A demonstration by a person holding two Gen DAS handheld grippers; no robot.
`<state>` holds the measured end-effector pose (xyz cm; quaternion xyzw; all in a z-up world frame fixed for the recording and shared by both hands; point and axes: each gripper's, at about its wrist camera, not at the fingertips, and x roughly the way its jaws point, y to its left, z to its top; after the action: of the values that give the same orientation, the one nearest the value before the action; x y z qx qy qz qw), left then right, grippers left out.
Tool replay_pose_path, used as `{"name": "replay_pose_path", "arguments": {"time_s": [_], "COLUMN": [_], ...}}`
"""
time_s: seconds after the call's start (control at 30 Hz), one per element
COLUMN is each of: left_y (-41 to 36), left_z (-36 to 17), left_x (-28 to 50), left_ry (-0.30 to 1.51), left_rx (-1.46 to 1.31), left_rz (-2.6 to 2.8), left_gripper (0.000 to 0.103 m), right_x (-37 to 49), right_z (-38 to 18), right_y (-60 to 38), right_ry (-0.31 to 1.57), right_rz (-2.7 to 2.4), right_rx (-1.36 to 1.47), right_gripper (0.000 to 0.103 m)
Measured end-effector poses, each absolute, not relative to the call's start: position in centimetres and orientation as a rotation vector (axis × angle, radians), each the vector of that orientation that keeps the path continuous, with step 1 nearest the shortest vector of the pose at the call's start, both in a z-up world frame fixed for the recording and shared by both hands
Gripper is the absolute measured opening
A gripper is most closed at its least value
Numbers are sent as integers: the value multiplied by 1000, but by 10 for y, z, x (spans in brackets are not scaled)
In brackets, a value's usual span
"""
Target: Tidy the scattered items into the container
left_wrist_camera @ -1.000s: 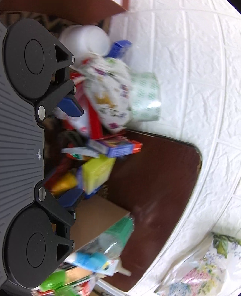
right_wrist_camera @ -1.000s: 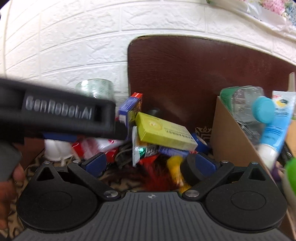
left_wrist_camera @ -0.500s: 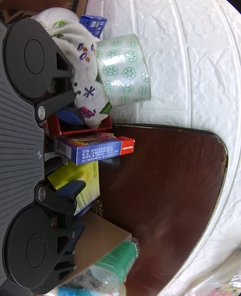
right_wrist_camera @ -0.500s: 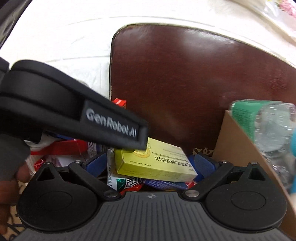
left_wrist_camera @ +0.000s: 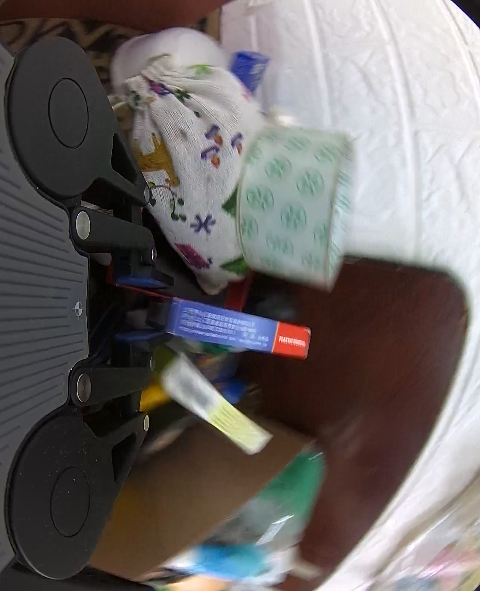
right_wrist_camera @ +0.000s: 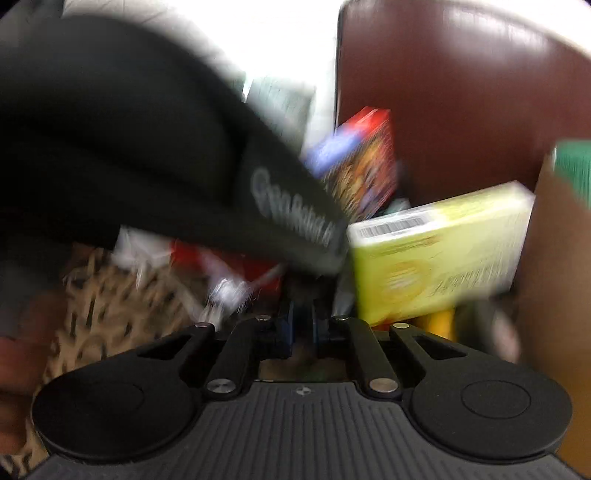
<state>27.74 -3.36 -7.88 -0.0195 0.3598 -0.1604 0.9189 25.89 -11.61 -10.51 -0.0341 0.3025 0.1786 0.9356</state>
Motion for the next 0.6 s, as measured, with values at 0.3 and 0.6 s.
{"name": "replay_pose_path", "arguments": {"time_s": [0.3,0.6], "left_y": [-20,-10], "left_z": [-119,-103], "left_x": [194,148], "left_ry": [871,842], "left_rx": [-242,-221], "left_rz": [-393,-417], "left_gripper": [34,81], "right_x": [177,119], "right_z": [-116,-93], "right_y": [-147,-170], "right_ry": [709,659], "right_rz": [374,291], "right_rx": [-10,-55], "right_gripper": [7,69]}}
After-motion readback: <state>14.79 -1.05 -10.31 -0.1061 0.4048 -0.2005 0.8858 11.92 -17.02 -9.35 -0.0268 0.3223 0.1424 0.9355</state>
